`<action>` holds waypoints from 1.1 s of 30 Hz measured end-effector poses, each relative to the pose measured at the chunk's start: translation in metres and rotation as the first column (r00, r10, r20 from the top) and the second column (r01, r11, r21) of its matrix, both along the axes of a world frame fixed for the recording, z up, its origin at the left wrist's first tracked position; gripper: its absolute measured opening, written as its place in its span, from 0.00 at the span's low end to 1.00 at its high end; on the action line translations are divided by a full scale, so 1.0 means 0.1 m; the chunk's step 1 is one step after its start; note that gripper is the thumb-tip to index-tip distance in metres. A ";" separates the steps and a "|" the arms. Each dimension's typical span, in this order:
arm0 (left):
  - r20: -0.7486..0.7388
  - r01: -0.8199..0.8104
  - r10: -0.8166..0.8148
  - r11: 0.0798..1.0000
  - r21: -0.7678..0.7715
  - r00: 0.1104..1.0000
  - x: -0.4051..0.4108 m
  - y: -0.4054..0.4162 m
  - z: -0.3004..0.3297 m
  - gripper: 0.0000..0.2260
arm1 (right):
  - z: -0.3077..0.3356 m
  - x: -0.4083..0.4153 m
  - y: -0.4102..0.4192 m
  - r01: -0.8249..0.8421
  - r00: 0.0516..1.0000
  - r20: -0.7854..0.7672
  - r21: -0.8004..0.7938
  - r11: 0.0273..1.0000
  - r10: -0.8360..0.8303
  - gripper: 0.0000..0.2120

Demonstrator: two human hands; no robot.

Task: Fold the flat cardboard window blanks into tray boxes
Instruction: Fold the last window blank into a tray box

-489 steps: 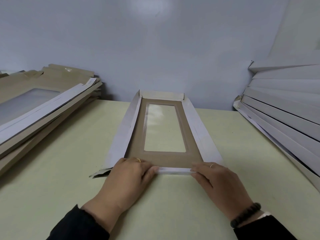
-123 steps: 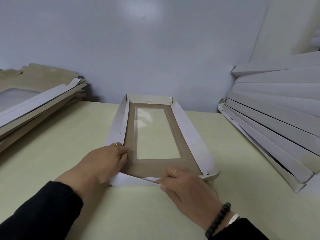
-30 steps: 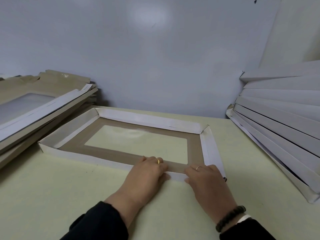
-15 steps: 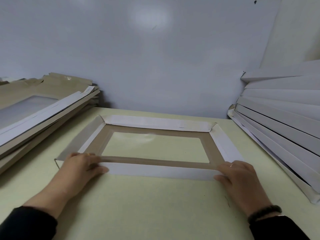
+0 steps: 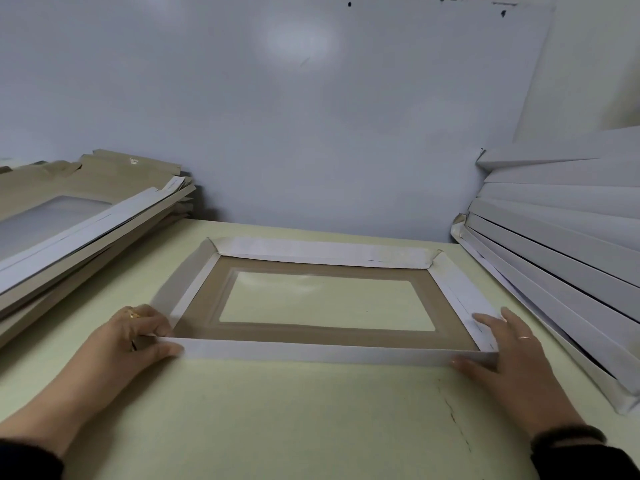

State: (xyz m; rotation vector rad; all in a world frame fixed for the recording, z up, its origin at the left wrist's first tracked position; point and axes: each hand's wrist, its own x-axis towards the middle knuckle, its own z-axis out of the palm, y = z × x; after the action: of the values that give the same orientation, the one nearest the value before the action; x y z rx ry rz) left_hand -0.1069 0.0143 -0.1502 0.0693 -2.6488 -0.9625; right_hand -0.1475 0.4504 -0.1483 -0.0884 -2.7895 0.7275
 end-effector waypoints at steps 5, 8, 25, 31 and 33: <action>-0.042 -0.088 0.087 0.996 -0.002 0.995 -0.04 0.01 -0.04 0.08 | 0.01 0.03 -0.02 0.080 0.997 0.007 -0.122 0.989 -0.080 0.33; -0.016 -0.126 0.126 0.992 0.012 0.992 -0.07 -0.03 -0.08 0.09 | 0.01 0.02 0.01 0.088 0.996 0.020 -0.111 0.990 -0.086 0.26; -0.044 -0.075 0.076 0.997 0.022 0.996 -0.05 -0.11 -0.10 0.09 | -0.05 -0.03 0.02 0.087 0.996 -0.010 -0.052 0.995 -0.087 0.18; -0.042 -0.047 0.044 0.996 -0.078 0.998 -0.06 -0.06 -0.07 0.11 | 0.03 -0.02 -0.11 0.085 0.975 -0.221 0.268 0.960 -0.024 0.19; -0.049 -0.024 0.020 0.995 -0.092 0.999 -0.07 -0.02 -0.06 0.11 | 0.04 0.03 -0.24 0.005 0.956 -0.282 0.292 0.957 0.081 0.14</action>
State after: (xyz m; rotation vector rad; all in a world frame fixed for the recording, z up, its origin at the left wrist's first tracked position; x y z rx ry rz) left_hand -0.1137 0.0122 -0.1561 0.0532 -2.6388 -0.8223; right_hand -0.1450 0.4268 -0.1444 0.1198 -2.5823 0.3007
